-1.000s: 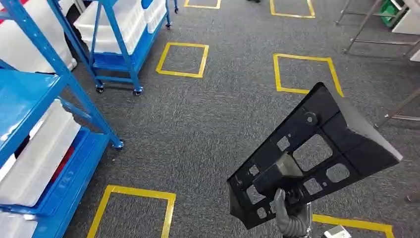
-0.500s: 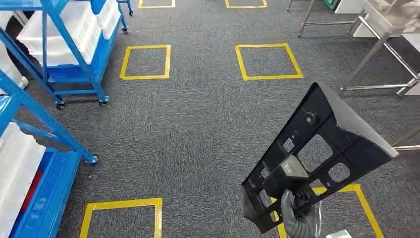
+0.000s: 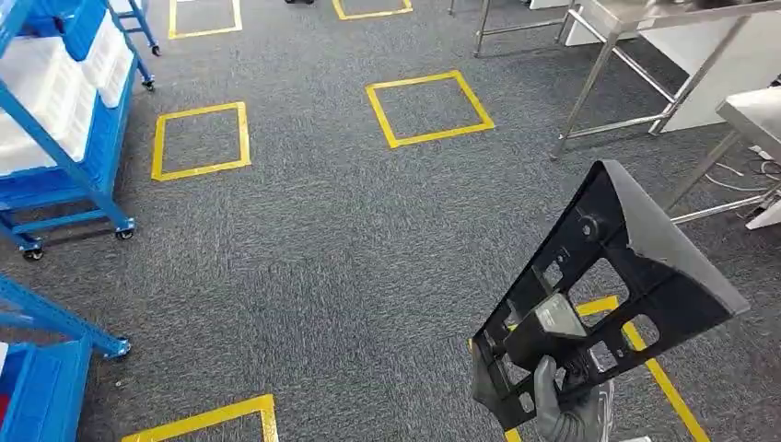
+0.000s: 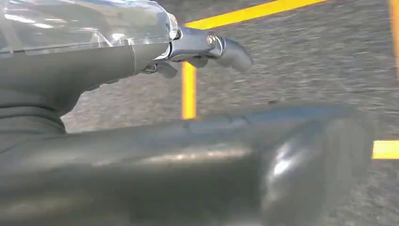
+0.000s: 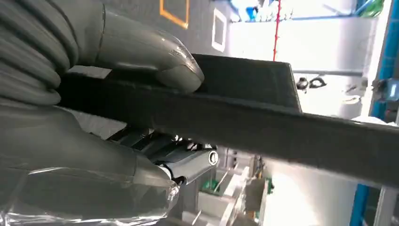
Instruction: Take the parts from the cabinet and place them on the table.
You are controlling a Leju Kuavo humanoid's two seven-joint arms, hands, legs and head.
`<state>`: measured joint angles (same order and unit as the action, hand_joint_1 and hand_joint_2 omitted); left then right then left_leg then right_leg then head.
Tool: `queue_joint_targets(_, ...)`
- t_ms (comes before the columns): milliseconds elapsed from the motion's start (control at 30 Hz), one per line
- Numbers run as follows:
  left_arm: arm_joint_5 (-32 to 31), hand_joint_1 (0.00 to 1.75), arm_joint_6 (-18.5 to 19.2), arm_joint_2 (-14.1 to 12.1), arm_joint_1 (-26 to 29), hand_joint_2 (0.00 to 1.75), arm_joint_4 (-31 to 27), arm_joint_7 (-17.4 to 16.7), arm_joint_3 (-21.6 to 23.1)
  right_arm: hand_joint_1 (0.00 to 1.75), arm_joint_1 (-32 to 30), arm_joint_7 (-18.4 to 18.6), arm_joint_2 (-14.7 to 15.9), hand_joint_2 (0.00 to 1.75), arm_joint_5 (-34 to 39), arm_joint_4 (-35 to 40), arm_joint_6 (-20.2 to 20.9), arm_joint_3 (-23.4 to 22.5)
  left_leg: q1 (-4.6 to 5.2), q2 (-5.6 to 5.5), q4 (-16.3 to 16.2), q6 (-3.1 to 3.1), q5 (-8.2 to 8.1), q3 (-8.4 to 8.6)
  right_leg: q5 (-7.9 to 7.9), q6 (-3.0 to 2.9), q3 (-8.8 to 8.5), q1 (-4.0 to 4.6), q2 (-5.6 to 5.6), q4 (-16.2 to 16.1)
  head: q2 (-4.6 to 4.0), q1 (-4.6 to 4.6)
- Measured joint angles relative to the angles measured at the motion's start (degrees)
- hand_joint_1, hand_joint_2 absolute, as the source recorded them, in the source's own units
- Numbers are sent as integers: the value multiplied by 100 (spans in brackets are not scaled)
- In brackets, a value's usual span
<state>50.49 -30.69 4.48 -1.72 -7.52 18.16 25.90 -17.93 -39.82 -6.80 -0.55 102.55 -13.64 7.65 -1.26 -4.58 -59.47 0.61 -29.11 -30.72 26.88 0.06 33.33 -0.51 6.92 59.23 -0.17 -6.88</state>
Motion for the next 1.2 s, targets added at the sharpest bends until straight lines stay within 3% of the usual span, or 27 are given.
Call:
queue_joint_targets(67,-9,0,17,-7,-63,0,-7,-2,7,175,-65,-2,6,175,-29,55,-53,0,62,98,3,-85,9,20,-38,98,30,-43,112,-33,0,2)
queue_joint_targets(100,-11,0,30,-7,-82,0,-13,-2,9,175,-94,0,17,175,-57,79,-88,0,34,181,56,-143,49,23,-56,139,52,-37,187,-34,0,2)
queue_joint_targets(133,-13,0,33,-13,-87,0,-22,-2,13,175,-131,-2,28,175,-81,96,-118,0,23,274,88,-185,76,32,1,137,71,-36,-61,39,0,2)
queue_joint_targets(167,-17,0,33,-15,-73,0,-22,-4,15,175,-135,-7,39,175,-101,127,-131,0,27,339,107,-208,85,29,167,154,188,1,-403,255,0,7)
queue_joint_targets(200,-20,0,35,-15,-54,0,-22,-4,15,175,-124,-4,41,175,-118,136,-142,0,46,431,107,-220,81,18,410,178,400,-6,-562,688,0,4)
queue_joint_targets(267,-20,0,35,-15,-37,0,-22,-2,17,175,-144,-4,44,175,-155,136,-151,0,76,609,106,-235,69,10,748,199,801,-25,-651,1524,0,4)
queue_joint_targets(300,-20,0,35,-15,-39,0,-22,0,17,175,-153,-2,44,175,-160,136,-160,0,87,688,105,-240,63,9,750,197,885,-25,-661,1699,0,4)
queue_joint_targets(333,-20,0,35,-15,-44,0,-24,13,17,175,-155,-2,44,175,-168,136,-164,0,98,765,105,-249,54,15,628,186,832,-23,-667,1598,0,4)
queue_joint_targets(400,-11,0,35,-13,-59,0,-31,57,17,175,-151,-2,44,175,-203,136,-175,0,125,911,105,-246,26,55,151,109,340,11,-743,699,0,4)
queue_joint_targets(433,-9,0,46,-11,-60,0,-42,83,17,175,-146,-2,44,175,-236,136,-186,0,133,971,111,-237,9,85,-53,24,28,78,-946,153,0,4)
queue_joint_targets(467,-9,0,59,-2,-57,0,-44,105,17,175,-116,2,44,175,-269,136,-199,0,150,1033,114,-212,-7,103,55,-44,-55,155,-1233,-38,0,4)
queue_joint_targets(600,-9,0,79,0,-79,0,-55,136,20,175,-133,-2,46,175,-339,149,-300,0,147,1286,173,-119,-20,183,-19,-147,-40,187,-949,-140,0,4)
queue_joint_targets(633,-13,0,83,-13,-80,0,-61,144,20,175,-153,2,46,175,-348,157,-319,0,131,1142,125,-86,-76,184,-96,-147,-141,65,-876,-262,0,4)
queue_joint_targets(667,-31,0,92,-24,-68,0,-61,157,24,175,-143,-13,46,175,-354,164,-341,-2,126,796,-47,-61,-191,119,-107,-160,-157,67,-808,-300,0,4)
queue_joint_targets(700,-31,0,109,-26,-60,0,-61,160,26,175,-121,-11,46,175,-358,164,-365,-4,108,617,-403,-46,-405,-46,-127,-188,-144,60,-749,-298,0,2)
queue_joint_targets(767,-51,0,140,-44,-41,0,-61,160,35,175,-136,-4,46,175,-367,164,-398,-4,75,505,-1250,-1,-779,-461,-121,-196,-136,57,-600,-290,-2,2)
queue_joint_targets(800,-59,0,153,-48,-31,0,-61,160,44,175,-149,0,46,175,-371,162,-418,-7,57,506,-1543,25,-824,-622,-120,-195,-130,54,-502,-277,0,2)
queue_joint_targets(833,-72,0,171,-52,-29,0,-61,160,55,175,-164,0,46,175,-378,162,-435,-7,43,505,-1517,46,-700,-629,-112,-182,-130,41,-401,-255,0,2)
queue_joint_targets(867,-81,0,188,-55,-25,0,-61,160,66,175,-173,0,48,175,-383,162,-453,-7,27,501,-1225,66,-456,-518,-97,-158,-128,25,-301,-224,0,2)
queue_joint_targets(900,-96,0,210,-68,-20,0,-61,164,77,175,-181,0,48,175,-389,162,-470,-7,5,475,-780,81,-179,-324,-75,-126,-129,6,-208,-183,0,2)
queue_joint_targets(933,-125,0,236,-74,-22,0,-61,177,92,175,-192,0,48,175,-391,164,-494,-7,-25,362,-289,96,78,-109,-47,-84,-125,-11,-123,-132,-2,2)
queue_joint_targets(967,-147,0,238,-81,-5,0,-59,203,118,175,-200,0,50,175,-391,164,-512,-9,-62,11,-67,101,25,-2,-19,-41,-86,-22,-62,-79,0,2)
queue_joint_targets(1000,-153,0,240,-81,-3,0,-59,225,138,175,-195,4,55,175,-387,166,-536,-11,-55,-41,42,67,-3,2,5,3,-11,10,14,19,0,2)
queue_joint_targets(1100,-212,0,345,-90,-15,0,-59,273,184,175,-285,0,98,175,-350,205,-630,-35,6,160,10,-54,18,3,-61,127,56,-54,203,-40,0,4)
queue_joint_targets(1133,-223,0,372,-87,-22,0,-61,275,203,175,-320,2,118,175,-348,223,-654,-44,-51,252,59,-104,50,2,-52,145,67,-52,211,-11,0,4)
queue_joint_targets(1167,-267,0,389,-114,-15,0,-61,278,227,175,-377,-2,138,175,-345,260,-706,-50,-40,318,77,-125,61,12,39,161,122,-14,-201,115,0,9)
queue_joint_targets(1200,-304,0,400,-118,-2,0,-61,278,260,175,-380,0,153,175,-345,286,-741,-55,-27,398,83,-165,59,13,238,188,288,-13,-475,435,0,11)
